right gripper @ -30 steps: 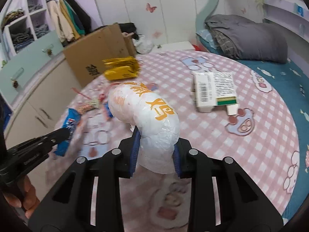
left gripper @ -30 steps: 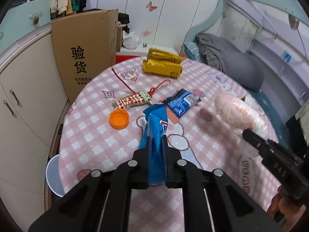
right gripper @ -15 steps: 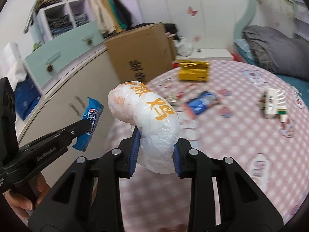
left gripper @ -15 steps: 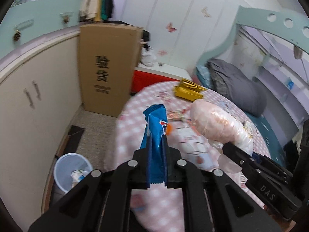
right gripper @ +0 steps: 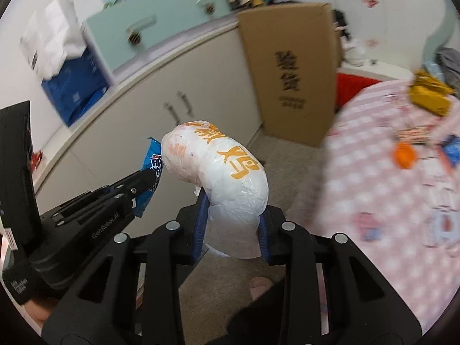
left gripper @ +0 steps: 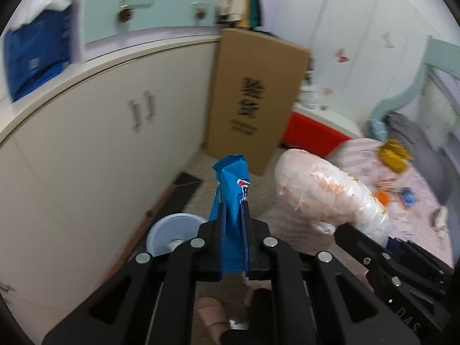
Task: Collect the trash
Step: 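Carry both items to the wastebasket and open the right gripper above it, then open the left gripper over the wastebasket to drop the blue wrapper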
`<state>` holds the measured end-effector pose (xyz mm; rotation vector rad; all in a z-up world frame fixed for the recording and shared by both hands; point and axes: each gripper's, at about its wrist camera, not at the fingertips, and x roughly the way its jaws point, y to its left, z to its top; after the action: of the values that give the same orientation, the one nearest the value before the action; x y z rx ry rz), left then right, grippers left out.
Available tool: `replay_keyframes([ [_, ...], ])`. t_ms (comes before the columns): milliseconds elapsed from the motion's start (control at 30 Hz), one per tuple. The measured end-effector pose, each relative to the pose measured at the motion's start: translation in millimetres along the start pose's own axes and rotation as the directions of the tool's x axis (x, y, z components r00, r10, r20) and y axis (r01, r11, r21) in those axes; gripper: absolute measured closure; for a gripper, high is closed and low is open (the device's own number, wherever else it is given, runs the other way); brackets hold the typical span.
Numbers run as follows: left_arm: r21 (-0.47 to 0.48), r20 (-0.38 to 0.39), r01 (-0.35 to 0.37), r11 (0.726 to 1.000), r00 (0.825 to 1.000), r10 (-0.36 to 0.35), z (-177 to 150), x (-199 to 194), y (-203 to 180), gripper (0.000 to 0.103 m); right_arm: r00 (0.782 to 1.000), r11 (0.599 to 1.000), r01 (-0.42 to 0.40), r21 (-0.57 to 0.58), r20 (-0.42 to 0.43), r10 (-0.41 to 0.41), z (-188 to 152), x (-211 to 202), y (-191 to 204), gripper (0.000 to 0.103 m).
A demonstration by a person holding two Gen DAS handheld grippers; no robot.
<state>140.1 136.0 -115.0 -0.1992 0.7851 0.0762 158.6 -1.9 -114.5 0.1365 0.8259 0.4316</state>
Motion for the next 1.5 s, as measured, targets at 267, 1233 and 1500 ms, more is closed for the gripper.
replay_keyframes([
  [267,-0.113,-0.081,-0.154,0.981,0.986,0.146,-2,40,79,0.094,0.995,0.998,-0.056,-0.041,-0.084,0.053,7,83,43,0.063],
  [1233,-0.095,-0.173,-0.151,0.984,0.976,0.133,-6,96,90,0.094,0.998,0.999,0.04,0.013,-0.051,-0.039,-5,97,10,0.023],
  [1500,-0.116,-0.137,-0.103,0.988,0.987,0.086,19,99,82,0.053,0.999,0.998,0.044,0.043,-0.008,-0.044,3,83,-1,0.022],
])
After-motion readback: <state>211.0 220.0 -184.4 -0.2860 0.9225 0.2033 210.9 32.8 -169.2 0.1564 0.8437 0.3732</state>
